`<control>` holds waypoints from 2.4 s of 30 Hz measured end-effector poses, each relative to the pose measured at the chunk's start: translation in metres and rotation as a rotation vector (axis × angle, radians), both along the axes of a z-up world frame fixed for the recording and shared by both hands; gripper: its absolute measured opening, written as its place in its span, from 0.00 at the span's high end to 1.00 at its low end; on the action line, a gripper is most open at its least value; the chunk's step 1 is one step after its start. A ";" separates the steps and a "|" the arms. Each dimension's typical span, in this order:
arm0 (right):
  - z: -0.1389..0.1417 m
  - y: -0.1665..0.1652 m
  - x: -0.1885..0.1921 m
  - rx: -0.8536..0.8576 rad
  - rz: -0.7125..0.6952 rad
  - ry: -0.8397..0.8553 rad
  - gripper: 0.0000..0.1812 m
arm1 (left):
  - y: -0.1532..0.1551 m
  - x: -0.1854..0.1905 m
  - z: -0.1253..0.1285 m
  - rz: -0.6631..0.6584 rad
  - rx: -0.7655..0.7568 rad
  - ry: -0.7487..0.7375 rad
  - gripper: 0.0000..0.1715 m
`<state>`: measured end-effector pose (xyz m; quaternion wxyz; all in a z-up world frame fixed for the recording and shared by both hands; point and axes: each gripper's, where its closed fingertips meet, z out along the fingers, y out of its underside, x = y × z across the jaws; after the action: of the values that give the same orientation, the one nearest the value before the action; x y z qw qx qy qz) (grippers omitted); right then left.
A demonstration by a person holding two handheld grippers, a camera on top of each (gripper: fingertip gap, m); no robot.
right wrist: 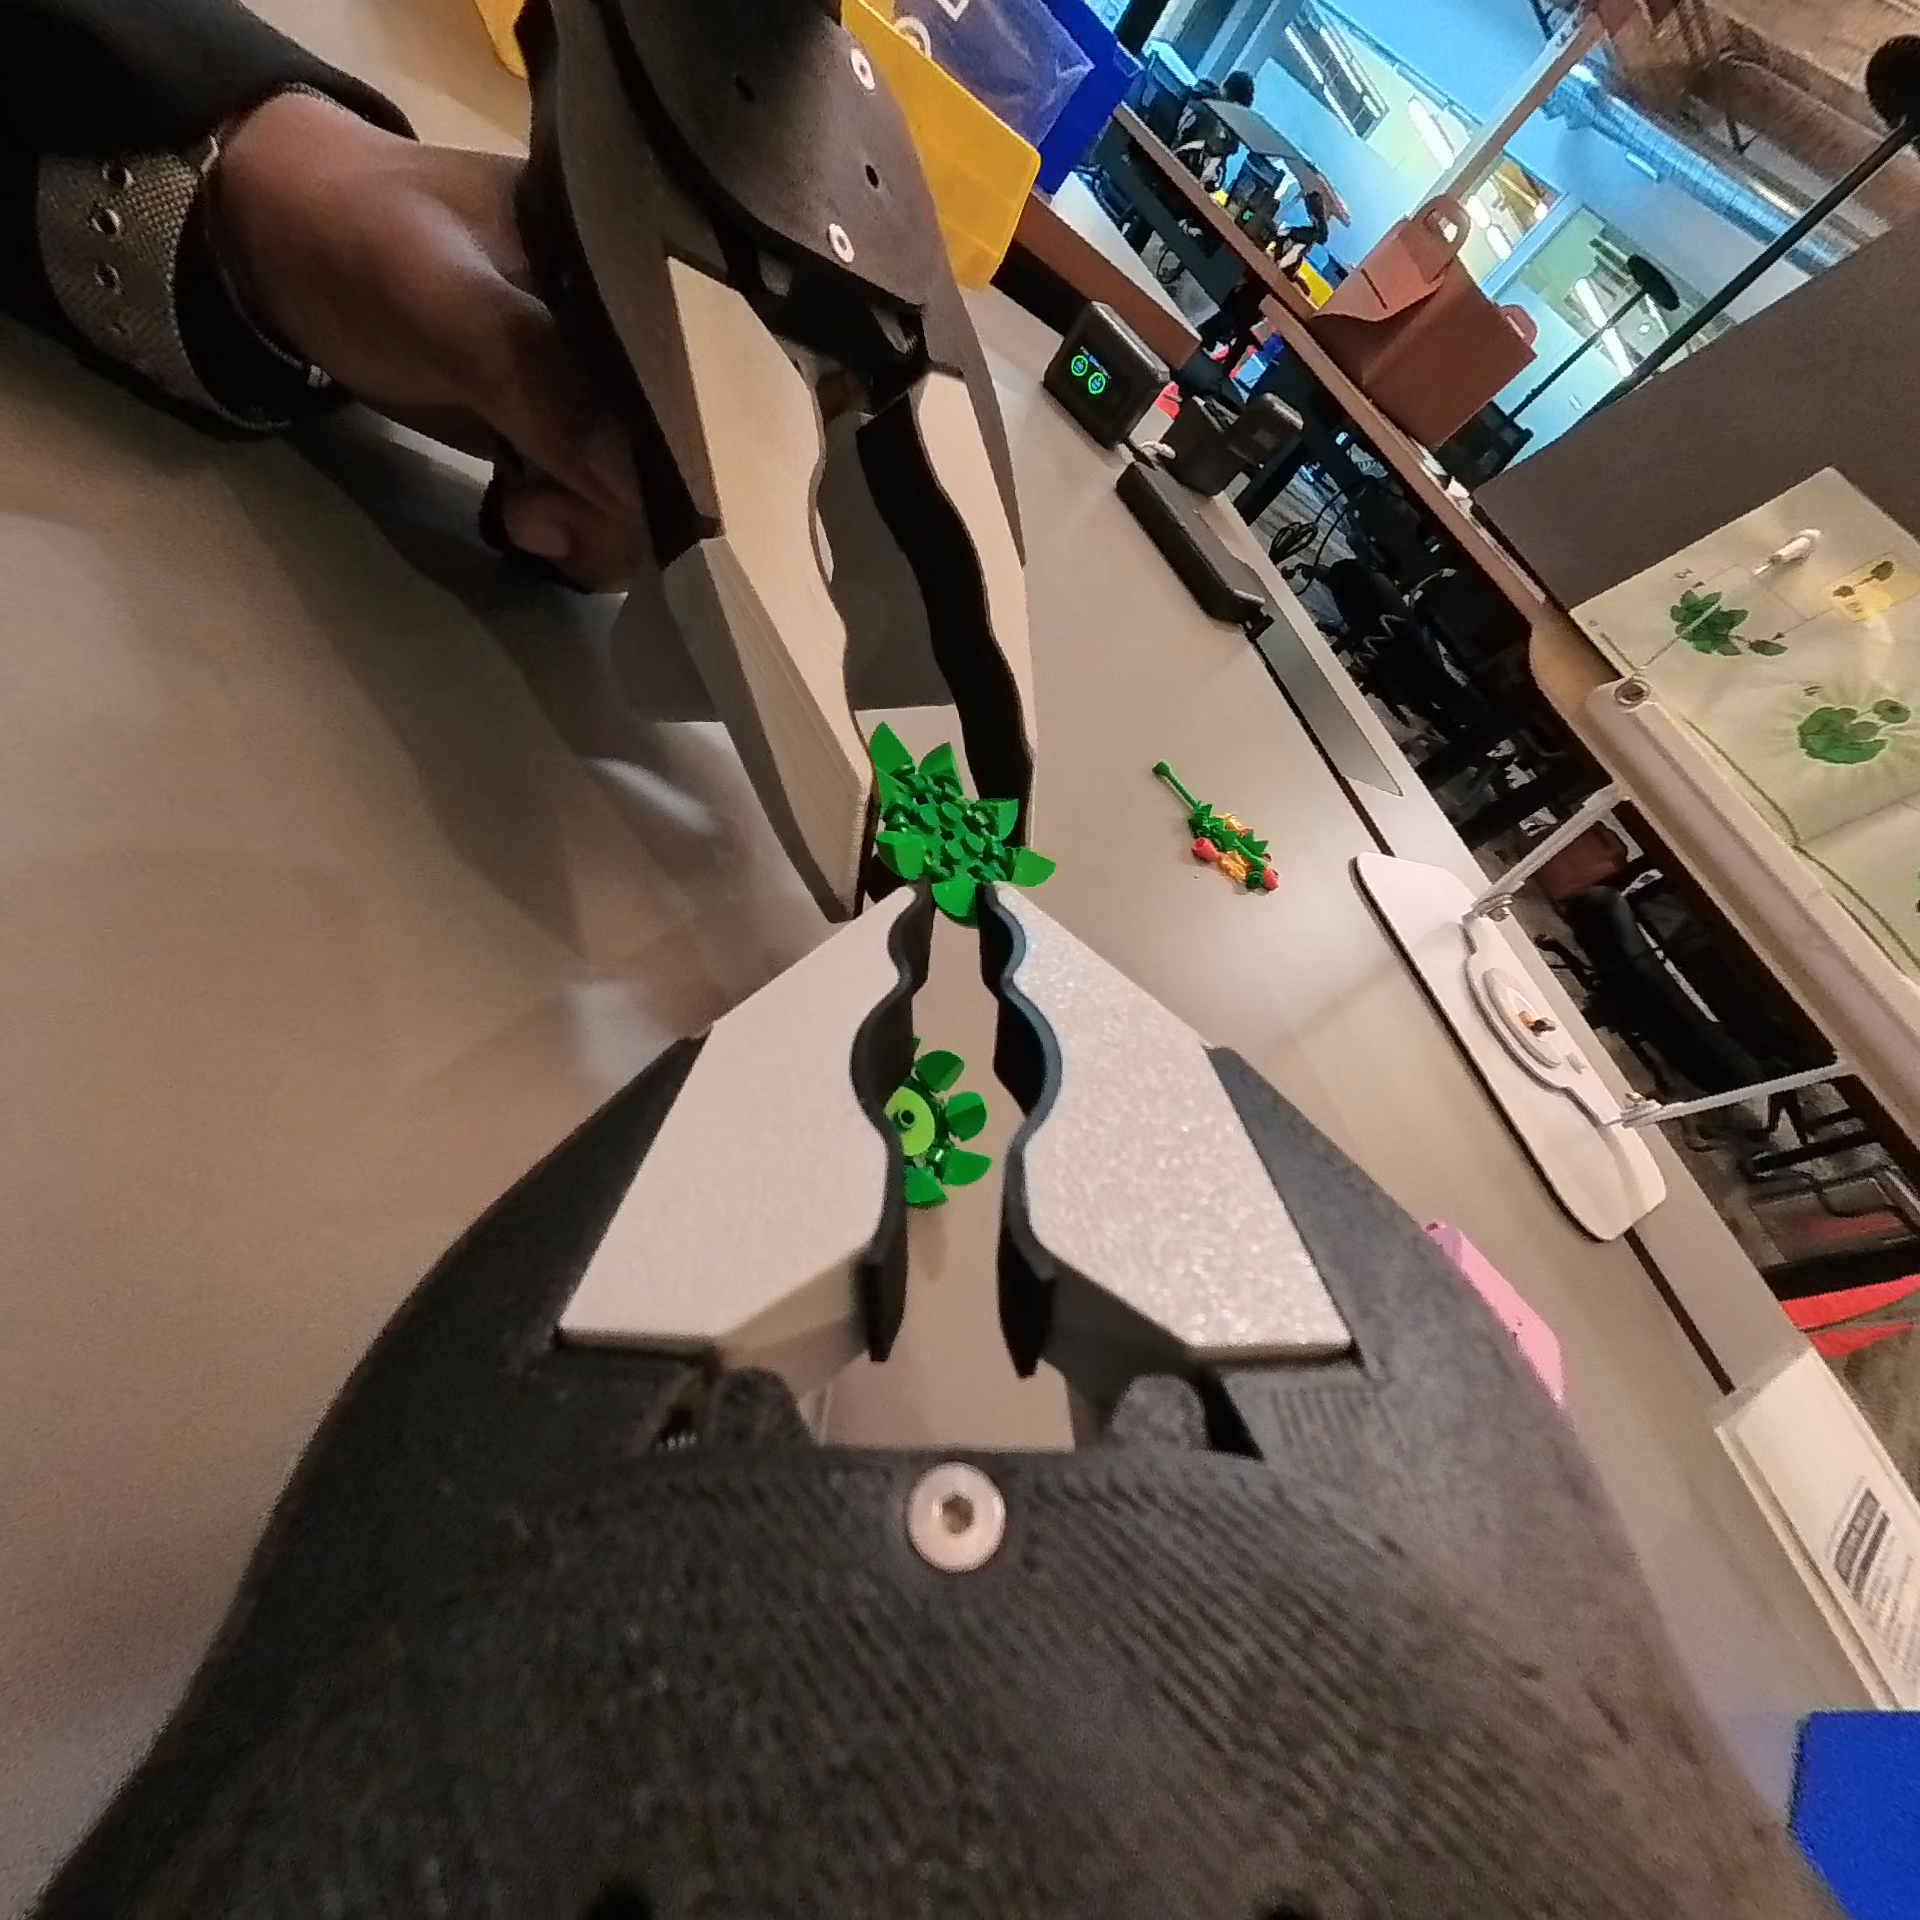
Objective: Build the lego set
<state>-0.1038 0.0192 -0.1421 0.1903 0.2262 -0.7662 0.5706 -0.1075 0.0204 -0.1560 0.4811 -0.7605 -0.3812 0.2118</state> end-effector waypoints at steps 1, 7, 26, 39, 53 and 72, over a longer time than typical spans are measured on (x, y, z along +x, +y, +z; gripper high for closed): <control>0.000 0.000 0.000 0.000 0.001 0.000 0.96 | 0.000 0.000 0.000 -0.001 0.006 -0.004 0.71; 0.002 0.001 0.003 -0.005 0.021 -0.031 0.97 | 0.002 0.002 0.004 -0.016 0.104 -0.044 0.68; 0.038 0.013 -0.007 -0.171 0.063 -0.391 0.97 | 0.004 0.003 0.019 -0.050 0.360 -0.100 0.64; 0.027 0.009 -0.003 -0.122 0.060 -0.309 0.97 | 0.025 0.008 0.024 -0.141 0.708 -0.315 0.74; 0.028 0.008 -0.003 -0.127 0.062 -0.309 0.97 | 0.013 0.002 0.030 -0.085 0.765 -0.271 0.87; 0.031 0.009 -0.003 -0.143 0.061 -0.299 0.96 | 0.009 0.001 0.035 -0.075 0.763 -0.220 0.92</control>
<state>-0.1070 0.0278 -0.1115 0.0726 0.1478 -0.7361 0.6566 -0.1066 0.0293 -0.1213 0.6927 -0.5589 -0.4536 -0.0454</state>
